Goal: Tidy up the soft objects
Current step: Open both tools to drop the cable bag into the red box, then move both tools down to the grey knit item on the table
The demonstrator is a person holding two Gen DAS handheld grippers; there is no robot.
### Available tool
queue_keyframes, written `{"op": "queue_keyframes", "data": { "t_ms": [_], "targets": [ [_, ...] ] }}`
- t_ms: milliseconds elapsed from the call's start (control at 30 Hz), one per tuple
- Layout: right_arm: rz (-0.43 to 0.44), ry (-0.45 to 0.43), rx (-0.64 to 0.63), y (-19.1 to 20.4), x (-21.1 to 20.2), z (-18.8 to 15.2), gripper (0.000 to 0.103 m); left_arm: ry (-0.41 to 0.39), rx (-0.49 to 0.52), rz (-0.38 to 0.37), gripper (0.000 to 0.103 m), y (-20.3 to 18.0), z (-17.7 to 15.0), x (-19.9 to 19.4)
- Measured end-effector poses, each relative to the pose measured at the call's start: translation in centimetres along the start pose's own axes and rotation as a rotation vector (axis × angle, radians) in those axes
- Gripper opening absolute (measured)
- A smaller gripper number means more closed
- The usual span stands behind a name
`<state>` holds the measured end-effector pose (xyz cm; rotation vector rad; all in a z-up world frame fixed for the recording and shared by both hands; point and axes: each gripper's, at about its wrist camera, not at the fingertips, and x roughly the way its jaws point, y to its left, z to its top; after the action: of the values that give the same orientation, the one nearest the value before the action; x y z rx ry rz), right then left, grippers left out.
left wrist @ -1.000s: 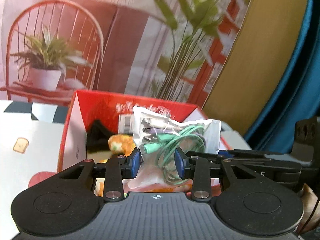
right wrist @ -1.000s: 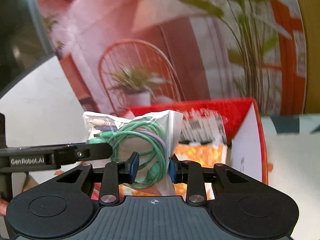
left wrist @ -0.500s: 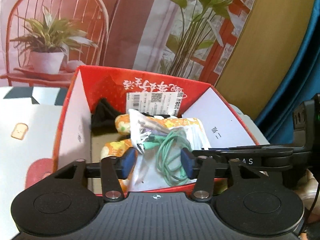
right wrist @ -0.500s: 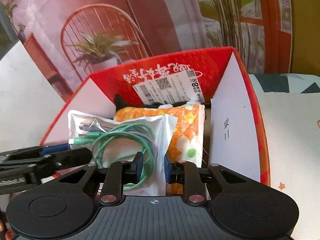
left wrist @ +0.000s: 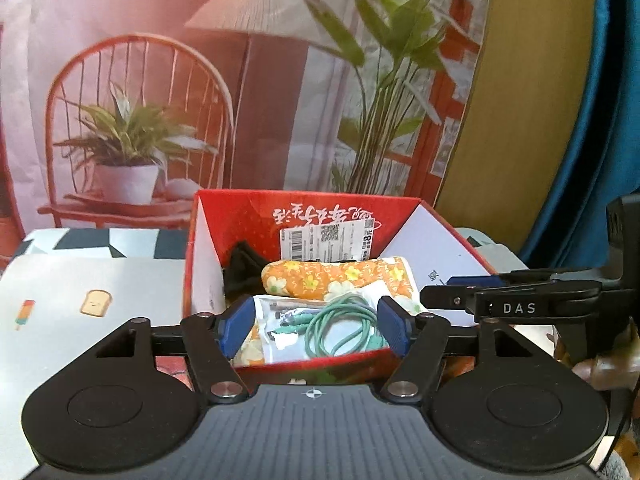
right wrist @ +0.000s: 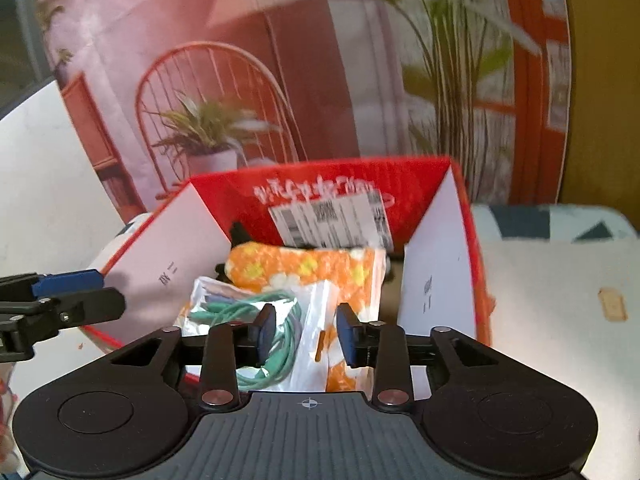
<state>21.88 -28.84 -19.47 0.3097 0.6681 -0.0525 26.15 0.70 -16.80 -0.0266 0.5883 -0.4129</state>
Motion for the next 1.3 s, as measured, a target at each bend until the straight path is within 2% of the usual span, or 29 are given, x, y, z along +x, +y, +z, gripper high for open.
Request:
{"op": "queue_keyframes", "data": {
  "t_ms": [33,100,133,200,333,767,1067,1300],
  "targets": [
    [0.004,-0.010,-0.006,0.1,-0.5,-0.1,0.049,-0.007,0.003,-0.002,0.074,0.0,-0.1,-0.7],
    [0.030,-0.026,-0.010,0.3,-1.3,-0.3,0.069,-0.018,0.009,0.003,0.077,-0.2,-0.5,-1.8],
    [0.032,-0.030,-0.015,0.5,-1.7,-0.4,0.073,-0.023,0.013,0.007,0.081,-0.2,-0.7,-2.3],
    [0.024,-0.043,-0.030,0.7,-2.4,-0.9,0.089,-0.033,0.026,0.024,0.086,-0.4,-1.2,-3.3],
    [0.010,-0.063,-0.048,1.0,-3.6,-1.8,0.102,-0.038,0.039,0.039,0.103,-0.6,-2.1,-4.8],
    [-0.062,-0.117,-0.065,1.7,-7.8,-4.8,0.103,-0.007,0.025,0.053,0.103,-0.6,-4.6,-7.4],
    [-0.009,-0.130,-0.026,1.9,-11.2,-8.3,0.103,0.047,-0.006,0.048,0.103,-0.8,-8.4,-8.2],
    [0.000,-0.096,-0.049,3.0,-11.9,-12.1,0.103,0.090,-0.020,0.068,0.103,-0.9,-11.5,-8.0]
  ]
}}
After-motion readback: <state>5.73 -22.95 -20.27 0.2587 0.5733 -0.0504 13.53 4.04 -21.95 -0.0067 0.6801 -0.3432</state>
